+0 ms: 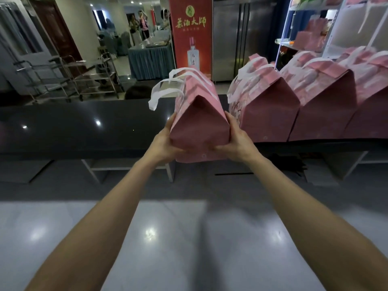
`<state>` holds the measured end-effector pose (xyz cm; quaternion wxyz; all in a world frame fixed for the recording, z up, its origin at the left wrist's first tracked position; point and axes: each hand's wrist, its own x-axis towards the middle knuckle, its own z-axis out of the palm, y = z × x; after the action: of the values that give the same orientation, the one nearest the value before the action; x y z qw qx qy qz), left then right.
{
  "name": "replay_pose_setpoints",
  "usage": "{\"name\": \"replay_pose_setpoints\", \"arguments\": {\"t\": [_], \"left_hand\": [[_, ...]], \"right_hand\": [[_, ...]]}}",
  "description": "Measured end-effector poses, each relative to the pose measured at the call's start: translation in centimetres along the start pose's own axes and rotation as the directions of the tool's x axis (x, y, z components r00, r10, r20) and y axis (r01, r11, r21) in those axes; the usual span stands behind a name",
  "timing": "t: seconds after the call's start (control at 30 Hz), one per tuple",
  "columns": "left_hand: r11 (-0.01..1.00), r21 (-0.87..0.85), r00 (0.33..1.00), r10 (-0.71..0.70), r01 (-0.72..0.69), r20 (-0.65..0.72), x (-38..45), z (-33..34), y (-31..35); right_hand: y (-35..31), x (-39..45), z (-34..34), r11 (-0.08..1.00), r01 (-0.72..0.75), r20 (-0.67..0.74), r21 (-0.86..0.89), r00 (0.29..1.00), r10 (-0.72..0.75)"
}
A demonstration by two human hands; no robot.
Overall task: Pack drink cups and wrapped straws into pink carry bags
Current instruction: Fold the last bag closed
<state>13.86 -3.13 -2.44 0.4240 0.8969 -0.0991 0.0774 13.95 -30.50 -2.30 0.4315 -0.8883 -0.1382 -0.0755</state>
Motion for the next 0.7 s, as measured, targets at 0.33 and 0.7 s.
{"name": "replay_pose_setpoints", "arguments": {"t": [0.33,0.7], "left_hand": [[0.998,-0.053,0.999,-0.035,0.033,-0.037,4.4,1.4,-1.1],[0.995,-0.083,0.999,-0.051,0.05,-0.009,7.0,2.8,0.1]], "right_hand": [[6.4,-6.3,4.4,0.974,-0.128,-0.054,-0.185,0.991,0.12],[12.3,-9.5,6.2,0.867,-0.266,0.311,-0.421,0.856,0.413]]}}
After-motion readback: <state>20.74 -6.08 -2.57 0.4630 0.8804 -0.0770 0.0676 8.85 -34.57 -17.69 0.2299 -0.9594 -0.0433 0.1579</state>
